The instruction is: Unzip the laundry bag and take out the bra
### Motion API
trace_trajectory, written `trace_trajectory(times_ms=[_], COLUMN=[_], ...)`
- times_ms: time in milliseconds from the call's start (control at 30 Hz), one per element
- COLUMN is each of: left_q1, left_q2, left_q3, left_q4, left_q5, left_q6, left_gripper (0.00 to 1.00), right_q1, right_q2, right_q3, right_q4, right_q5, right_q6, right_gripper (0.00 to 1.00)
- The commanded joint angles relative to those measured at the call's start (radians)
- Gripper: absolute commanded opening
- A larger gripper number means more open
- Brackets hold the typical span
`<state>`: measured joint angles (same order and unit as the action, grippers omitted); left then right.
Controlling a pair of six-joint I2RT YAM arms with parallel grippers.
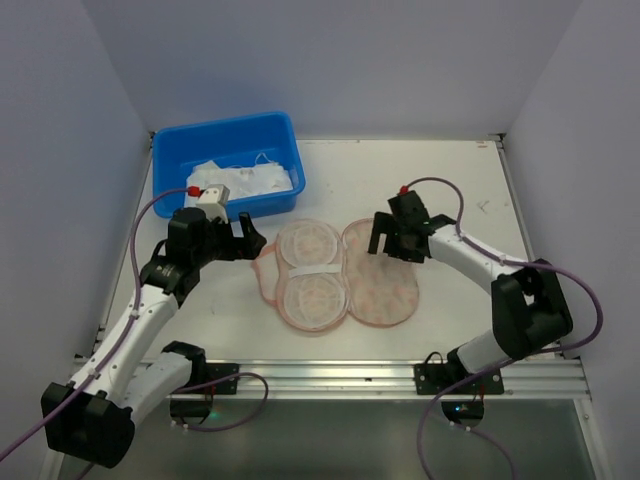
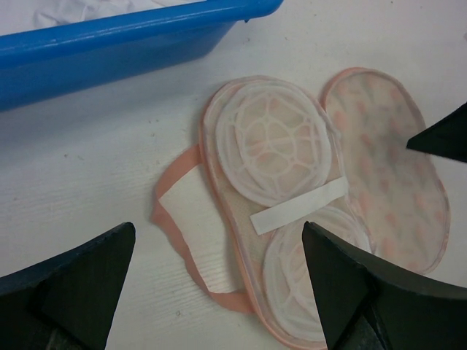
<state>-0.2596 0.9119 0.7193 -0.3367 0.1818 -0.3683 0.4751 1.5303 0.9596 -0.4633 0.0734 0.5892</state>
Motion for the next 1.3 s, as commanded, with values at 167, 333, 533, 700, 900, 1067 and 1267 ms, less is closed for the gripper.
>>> trace_trajectory(times_ms=[167, 333, 533, 700, 900, 1067, 1267], left_q1=[0.011, 0.013, 0.017, 0.019, 0.020, 0.022, 0.026], left_q2=[-0.044, -0.061, -0.065, -0.070, -0.065, -0.065, -0.062], left_q3=[-0.029, -0.034, -0.032, -0.035, -0.035, -0.035, -0.037], left_q4=[0.047, 0.045, 0.047, 0.045, 0.045, 0.045, 0.044], left_q5=[-0.008, -0.025, -0.031, -0.033, -0.036, -0.038, -0.039], left_q6=[0.043, 0.046, 0.046, 0.048, 0.048, 0.048, 0.046], left_gripper=[1.00, 1.00, 1.00, 1.00, 1.00, 1.00, 1.00], right_q1=[-0.196, -0.228, -0.228, -0.227, -0.227, -0.227, -0.225], right_q2=[0.039, 0.097, 0.157, 0.165, 0.075, -0.073, -0.231], right_q3=[-0.027, 0.013, 0.059, 0.070, 0.056, 0.111, 0.221], right_q4=[-0.060, -0.095, -0.129, -0.118, -0.126, -0.245, -0.333], right_q5=[0.045, -0.012, -0.108, -0.179, -0.092, 0.074, 0.100], right_q6=[0.024, 0.011, -0.009, -0.011, -0.032, -0.092, -0.137], right_gripper=[0.84, 0.75, 0.56, 0.35, 0.00, 0.00, 0.00])
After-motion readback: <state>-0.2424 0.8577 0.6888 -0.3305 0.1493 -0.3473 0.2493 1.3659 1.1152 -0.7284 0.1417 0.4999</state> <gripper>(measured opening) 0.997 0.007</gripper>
